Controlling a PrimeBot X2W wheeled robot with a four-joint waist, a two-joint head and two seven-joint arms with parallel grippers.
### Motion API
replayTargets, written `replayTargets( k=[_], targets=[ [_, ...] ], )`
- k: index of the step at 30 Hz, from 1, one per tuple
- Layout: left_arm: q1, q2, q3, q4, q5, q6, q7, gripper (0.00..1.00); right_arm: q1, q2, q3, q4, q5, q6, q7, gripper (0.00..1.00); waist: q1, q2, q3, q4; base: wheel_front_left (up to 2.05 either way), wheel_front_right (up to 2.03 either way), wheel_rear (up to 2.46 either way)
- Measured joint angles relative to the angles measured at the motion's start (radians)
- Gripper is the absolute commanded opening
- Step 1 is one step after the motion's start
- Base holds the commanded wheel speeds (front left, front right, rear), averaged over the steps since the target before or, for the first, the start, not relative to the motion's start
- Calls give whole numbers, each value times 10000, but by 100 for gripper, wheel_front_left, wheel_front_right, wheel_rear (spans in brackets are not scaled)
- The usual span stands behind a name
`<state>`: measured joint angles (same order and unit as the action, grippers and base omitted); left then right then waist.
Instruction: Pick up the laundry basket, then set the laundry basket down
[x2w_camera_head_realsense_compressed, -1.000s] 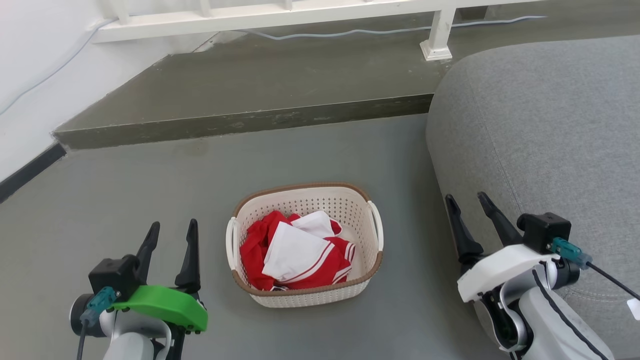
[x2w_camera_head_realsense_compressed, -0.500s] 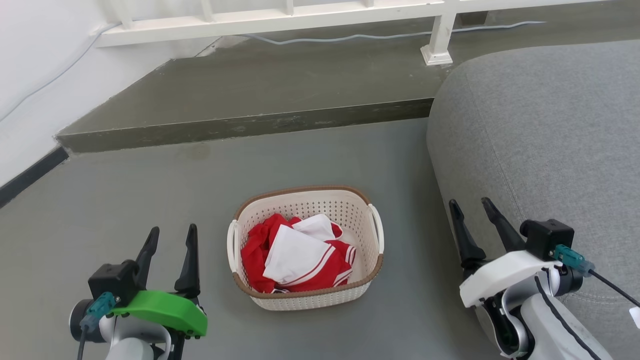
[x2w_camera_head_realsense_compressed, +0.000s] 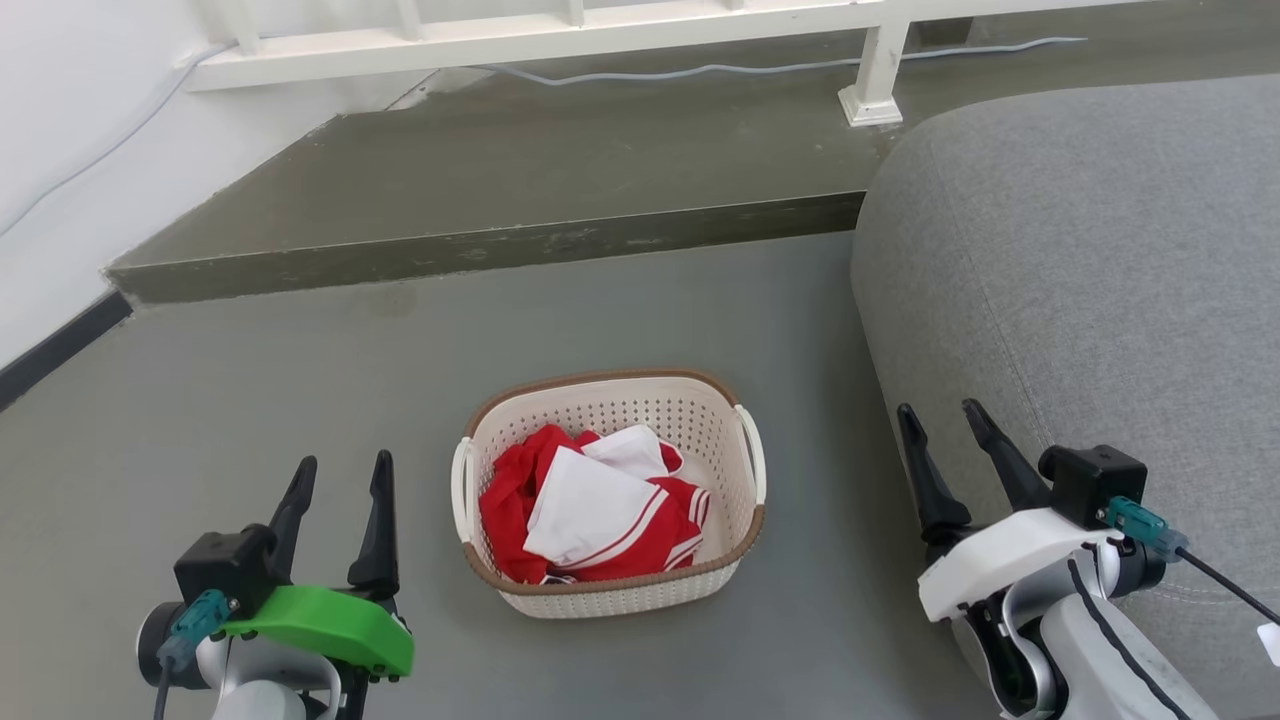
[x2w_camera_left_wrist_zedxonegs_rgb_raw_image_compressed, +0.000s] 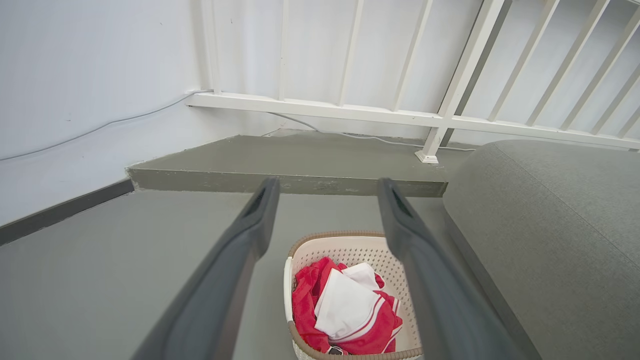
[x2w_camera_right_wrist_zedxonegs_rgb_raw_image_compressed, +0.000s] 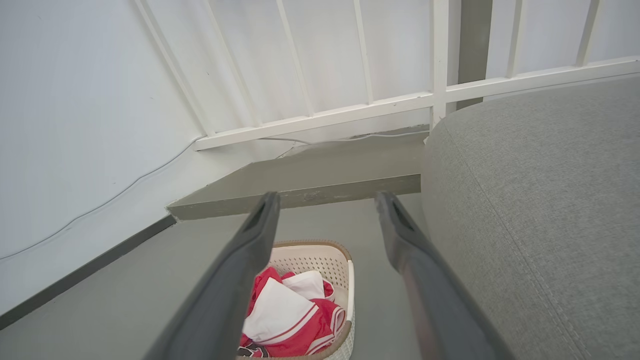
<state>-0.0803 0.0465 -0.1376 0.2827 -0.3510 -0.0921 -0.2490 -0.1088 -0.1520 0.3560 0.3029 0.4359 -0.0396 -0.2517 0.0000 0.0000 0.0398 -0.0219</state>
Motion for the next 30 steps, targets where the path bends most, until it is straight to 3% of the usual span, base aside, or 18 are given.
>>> replayTargets(
  k=[6,7,16,30],
  targets=[
    [2,-4,-8,-6,35,-21,0,100,72,46,-86,-13,-59,40,0,100,0,0,45,-18,0,0,0],
    [5,-4,-44,10,17,-71,0,0,83,58,-100,-4,-59,40,0,0,0,0,49,-22,0,0,0],
    [236,-100,-13,443,-267,-73,125,0,547,230,-184,347,221,44,61,0,0,0,32,-18,0,0,0],
    [225,-104,362,558,-2236,-88,729,0,546,334,-788,257,2086,303,516,0,0,0,-33,19,0,0,0]
  ],
)
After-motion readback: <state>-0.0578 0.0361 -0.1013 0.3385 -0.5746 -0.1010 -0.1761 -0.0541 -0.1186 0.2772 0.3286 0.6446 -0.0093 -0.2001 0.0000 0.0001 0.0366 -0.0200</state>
